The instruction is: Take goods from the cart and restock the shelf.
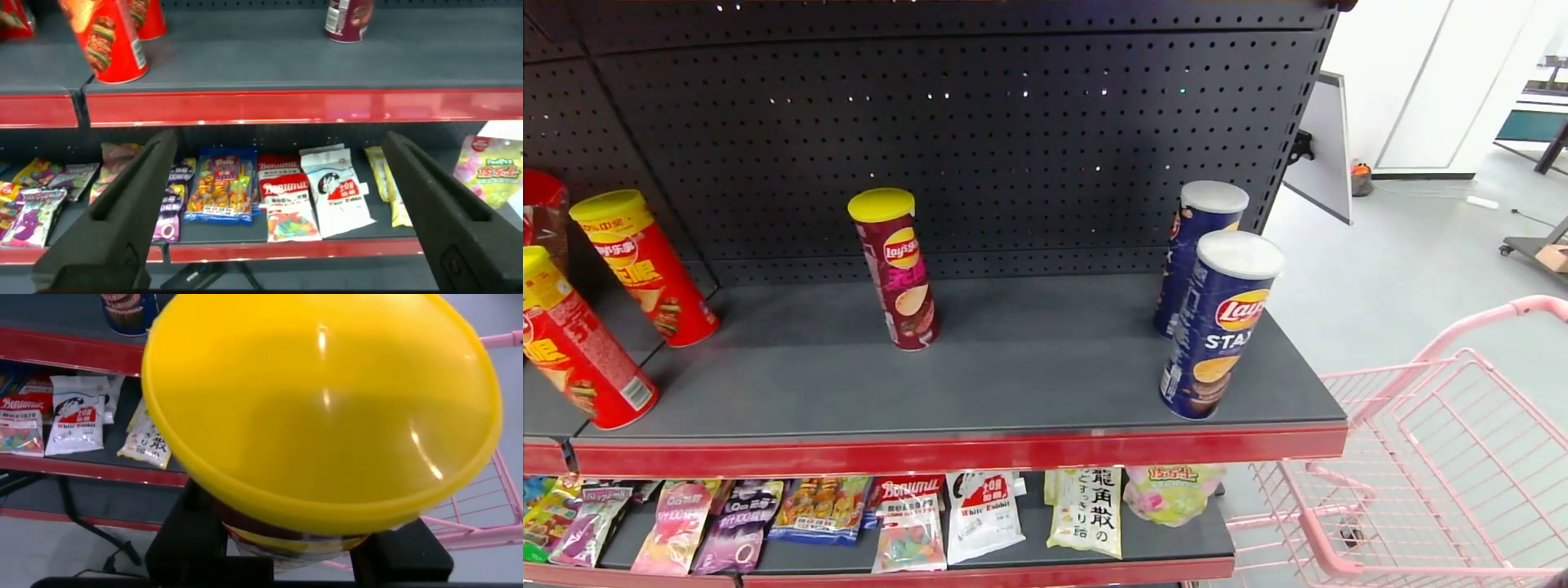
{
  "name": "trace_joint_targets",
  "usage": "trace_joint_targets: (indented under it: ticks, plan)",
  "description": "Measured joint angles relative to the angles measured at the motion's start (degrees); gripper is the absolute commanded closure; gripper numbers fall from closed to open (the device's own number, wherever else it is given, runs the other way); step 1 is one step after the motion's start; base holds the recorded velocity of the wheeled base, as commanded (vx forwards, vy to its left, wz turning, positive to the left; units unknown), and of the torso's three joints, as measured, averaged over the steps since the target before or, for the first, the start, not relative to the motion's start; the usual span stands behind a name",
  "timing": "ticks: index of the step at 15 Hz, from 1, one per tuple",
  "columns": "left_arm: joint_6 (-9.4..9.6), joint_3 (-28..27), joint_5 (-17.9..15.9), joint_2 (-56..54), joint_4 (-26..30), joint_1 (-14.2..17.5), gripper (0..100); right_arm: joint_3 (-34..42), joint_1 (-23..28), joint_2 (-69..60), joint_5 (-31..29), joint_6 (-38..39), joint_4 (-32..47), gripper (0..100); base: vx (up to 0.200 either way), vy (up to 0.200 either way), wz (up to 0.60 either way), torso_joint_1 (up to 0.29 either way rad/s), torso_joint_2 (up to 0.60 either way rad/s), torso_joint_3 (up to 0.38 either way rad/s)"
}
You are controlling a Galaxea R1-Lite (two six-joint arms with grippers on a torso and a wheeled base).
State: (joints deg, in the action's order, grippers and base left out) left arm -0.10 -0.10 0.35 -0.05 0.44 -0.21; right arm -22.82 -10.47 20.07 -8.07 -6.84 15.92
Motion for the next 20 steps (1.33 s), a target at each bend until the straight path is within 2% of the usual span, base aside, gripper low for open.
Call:
trace_joint_targets:
  ticks: [2,20]
  plan:
    - [0.07,0.0,-0.1,0.0,0.0,0.0,0,1.5,-0.2,-2.5,0.0,0.1,0.2,100,0.0,0.0,0.0,0.0,0.0,0.0]
    - [0.1,0.0,-0.2,0.0,0.0,0.0,0,2.9,-0.2,-5.5,0.2,0.2,0.2,100,0.0,0.2,0.0,0.001,0.0,0.002]
